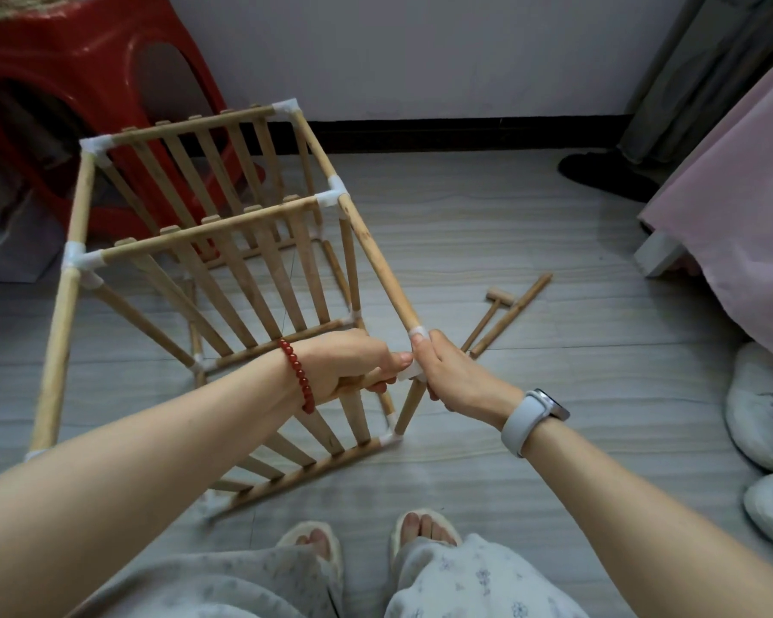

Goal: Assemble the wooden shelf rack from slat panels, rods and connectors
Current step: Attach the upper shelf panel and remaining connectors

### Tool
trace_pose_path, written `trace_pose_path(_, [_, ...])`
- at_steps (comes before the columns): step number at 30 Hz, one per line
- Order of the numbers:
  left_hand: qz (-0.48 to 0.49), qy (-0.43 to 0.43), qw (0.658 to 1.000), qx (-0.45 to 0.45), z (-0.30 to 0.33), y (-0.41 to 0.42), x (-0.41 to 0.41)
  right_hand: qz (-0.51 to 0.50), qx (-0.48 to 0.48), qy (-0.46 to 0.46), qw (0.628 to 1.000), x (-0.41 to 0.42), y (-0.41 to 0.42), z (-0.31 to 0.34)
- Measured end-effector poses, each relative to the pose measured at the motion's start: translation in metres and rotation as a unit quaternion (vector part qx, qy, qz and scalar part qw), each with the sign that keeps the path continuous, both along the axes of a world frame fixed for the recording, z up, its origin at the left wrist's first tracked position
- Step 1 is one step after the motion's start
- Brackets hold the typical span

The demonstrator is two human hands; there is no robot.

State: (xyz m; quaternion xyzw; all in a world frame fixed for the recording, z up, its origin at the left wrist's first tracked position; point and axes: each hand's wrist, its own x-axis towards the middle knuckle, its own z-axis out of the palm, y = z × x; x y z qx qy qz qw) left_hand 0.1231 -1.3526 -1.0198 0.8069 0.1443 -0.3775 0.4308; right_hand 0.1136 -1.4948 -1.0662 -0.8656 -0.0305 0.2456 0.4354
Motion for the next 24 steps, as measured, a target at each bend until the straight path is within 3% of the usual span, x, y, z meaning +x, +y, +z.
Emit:
trace_pose_path(8, [-0.045, -0.076, 0.995, 0.049, -0.003, -0.004, -0.008, -0.023, -0.008, -0.024, 0.999, -0.001, 0.004, -0.002])
trace_pose_path(17, [0.028, -0.053, 0.998, 0.012, -0.005, -0.001, -0.007, -0.02, 0.041, -0.022, 0.999, -0.006, 0.011, -0.008])
trace_pose_path(19, [-0.006, -0.067, 0.998, 0.006, -0.004, 0.005, -0.005, -0.021, 0.061, -0.012, 0.998, -0.006, 0.013, -0.01])
trace_pose_path(24, [-0.203, -0.079, 0.972, 0.088, -0.004, 0.03, -0.01, -0.028, 0.116, 0.01, 0.993, -0.019, 0.013, -0.017])
